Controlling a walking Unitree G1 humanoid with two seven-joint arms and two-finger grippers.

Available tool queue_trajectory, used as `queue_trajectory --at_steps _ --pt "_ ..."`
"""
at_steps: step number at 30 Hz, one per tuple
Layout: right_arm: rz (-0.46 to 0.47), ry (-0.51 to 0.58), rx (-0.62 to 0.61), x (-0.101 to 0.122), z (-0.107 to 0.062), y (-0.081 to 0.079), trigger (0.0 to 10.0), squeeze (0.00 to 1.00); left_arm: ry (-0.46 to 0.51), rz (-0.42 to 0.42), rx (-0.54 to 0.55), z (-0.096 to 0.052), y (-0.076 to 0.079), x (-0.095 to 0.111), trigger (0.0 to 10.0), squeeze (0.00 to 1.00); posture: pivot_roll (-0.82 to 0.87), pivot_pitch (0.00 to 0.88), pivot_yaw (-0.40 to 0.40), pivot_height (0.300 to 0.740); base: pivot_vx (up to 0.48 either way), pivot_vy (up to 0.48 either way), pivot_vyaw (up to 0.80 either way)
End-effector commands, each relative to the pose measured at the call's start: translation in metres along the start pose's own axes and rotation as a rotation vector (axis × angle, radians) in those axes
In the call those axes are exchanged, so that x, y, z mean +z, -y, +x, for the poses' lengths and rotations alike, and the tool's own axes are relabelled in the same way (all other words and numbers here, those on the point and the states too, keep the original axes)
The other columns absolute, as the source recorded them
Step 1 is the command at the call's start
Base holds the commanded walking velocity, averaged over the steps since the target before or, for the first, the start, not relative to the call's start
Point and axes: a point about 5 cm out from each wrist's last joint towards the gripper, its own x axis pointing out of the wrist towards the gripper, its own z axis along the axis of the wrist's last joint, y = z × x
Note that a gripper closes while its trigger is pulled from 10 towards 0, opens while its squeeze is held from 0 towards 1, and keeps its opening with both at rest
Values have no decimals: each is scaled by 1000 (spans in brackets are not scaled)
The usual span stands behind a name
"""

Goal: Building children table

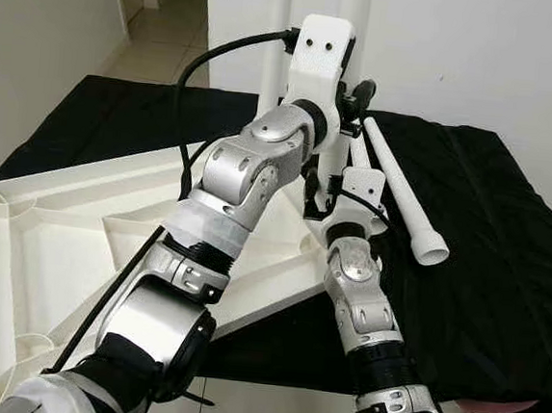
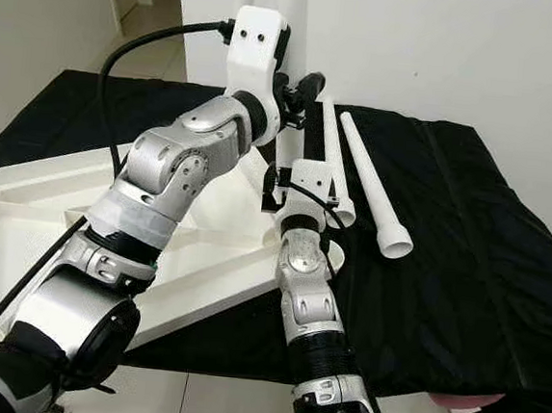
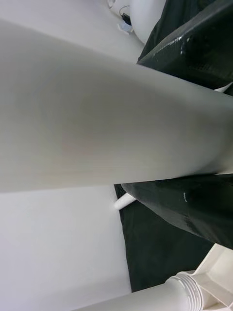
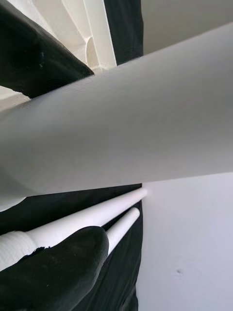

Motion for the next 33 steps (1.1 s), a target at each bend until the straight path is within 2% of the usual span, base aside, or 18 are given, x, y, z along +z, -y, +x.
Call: queue_trajectory --at_steps 1,11,12,14,15,17,18,20,21,22,23,33 --pt "-16 -7 -51 -3 2 8 10000 0 25 16 102 0 -1 11 10000 0 -28 0 -44 740 0 0 0" --pt "-32 17 -58 2 10 5 10000 0 25 12 60 0 14 11 10000 0 -21 0 -53 740 0 0 0" --pt "-43 18 -67 2 11 6 8824 0 26 12 54 0 16 11 10000 0 -20 0 -54 740 0 0 0" --pt "-48 19 -70 2 11 6 8824 0 26 12 53 -1 16 11 10000 0 -20 0 -54 740 0 0 0" --pt "-52 20 -70 1 11 6 6902 0 26 12 52 -1 17 11 10000 0 -21 0 -54 740 0 0 0" --pt "-50 20 -72 1 11 6 6902 0 26 14 45 -1 19 11 10000 0 -23 0 -54 740 0 0 0" --pt "-49 19 -75 0 11 6 3882 0 25 14 40 -1 20 11 10000 0 -23 0 -54 740 0 0 0" --pt "-47 18 -78 -1 11 7 2235 0 25 15 34 -1 22 11 10000 0 -24 0 -56 740 0 0 0" --pt "-47 18 -78 -1 11 7 2235 0 25 15 34 -1 22 11 10000 0 -24 0 -56 740 0 0 0" --pt "-48 18 -78 -1 11 7 1686 0 25 15 33 -1 22 11 10000 0 -24 0 -56 740 0 0 0" --pt "-46 17 -79 -1 10 7 0 0 25 14 32 -1 23 11 10000 0 -25 0 -58 740 0 0 0" --pt "-64 29 -67 -1 9 5 0 0 27 18 18 -2 26 10 10000 0 -24 0 -61 740 0 0 0"
